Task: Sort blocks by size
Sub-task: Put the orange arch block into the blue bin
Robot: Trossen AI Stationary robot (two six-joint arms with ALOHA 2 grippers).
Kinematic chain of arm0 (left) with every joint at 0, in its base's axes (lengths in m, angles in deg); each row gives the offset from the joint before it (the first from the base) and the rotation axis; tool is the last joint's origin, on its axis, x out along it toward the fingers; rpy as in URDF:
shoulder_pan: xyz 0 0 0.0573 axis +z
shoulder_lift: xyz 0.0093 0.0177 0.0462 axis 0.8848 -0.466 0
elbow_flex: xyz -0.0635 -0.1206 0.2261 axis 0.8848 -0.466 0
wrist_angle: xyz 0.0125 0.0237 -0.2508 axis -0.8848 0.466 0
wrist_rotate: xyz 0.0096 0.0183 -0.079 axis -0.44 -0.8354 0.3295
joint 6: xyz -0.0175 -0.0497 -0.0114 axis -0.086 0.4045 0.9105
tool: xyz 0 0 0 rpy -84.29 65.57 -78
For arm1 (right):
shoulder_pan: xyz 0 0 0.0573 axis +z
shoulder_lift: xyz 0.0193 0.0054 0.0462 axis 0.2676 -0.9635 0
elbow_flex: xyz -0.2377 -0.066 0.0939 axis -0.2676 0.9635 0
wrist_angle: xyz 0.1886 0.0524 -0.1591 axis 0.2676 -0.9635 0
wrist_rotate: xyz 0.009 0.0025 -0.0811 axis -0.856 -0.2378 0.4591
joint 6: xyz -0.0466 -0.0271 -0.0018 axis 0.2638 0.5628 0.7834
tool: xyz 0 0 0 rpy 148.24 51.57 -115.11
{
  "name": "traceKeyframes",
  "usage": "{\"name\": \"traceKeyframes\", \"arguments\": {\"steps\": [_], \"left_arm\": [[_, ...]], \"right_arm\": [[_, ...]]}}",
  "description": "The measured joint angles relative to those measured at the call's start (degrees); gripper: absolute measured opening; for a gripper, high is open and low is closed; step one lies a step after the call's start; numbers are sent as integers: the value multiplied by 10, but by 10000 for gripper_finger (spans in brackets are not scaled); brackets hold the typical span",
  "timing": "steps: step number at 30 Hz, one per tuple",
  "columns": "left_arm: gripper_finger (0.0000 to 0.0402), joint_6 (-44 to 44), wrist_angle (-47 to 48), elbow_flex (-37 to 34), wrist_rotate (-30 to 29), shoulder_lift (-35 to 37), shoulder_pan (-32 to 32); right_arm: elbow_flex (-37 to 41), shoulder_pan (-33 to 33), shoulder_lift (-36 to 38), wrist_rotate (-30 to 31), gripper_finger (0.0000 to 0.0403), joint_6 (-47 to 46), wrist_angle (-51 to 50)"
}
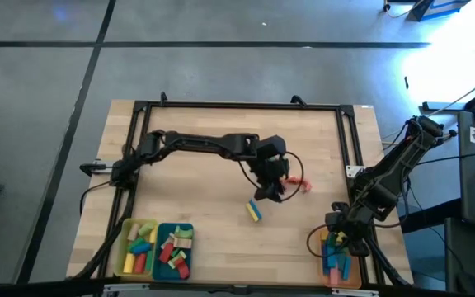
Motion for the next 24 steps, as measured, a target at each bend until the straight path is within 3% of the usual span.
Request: {"name": "traceKeyframes", "arguments": {"steps": [6, 14, 20, 24], "left_arm": [[180, -94, 114, 0, -3, 45, 0], [180, -119, 189, -7, -2, 90, 10], [180, -103, 183, -108, -13, 165, 20], [180, -57, 117, -219, -64, 244, 29]], "right_arm": [[-32, -30, 5, 7, 198, 3, -11], [-65, -110, 5, 145, 198, 53, -56], [-65, -184, 2, 187, 198, 55, -83], [-59, -230, 2, 212, 198, 60, -95]]}}
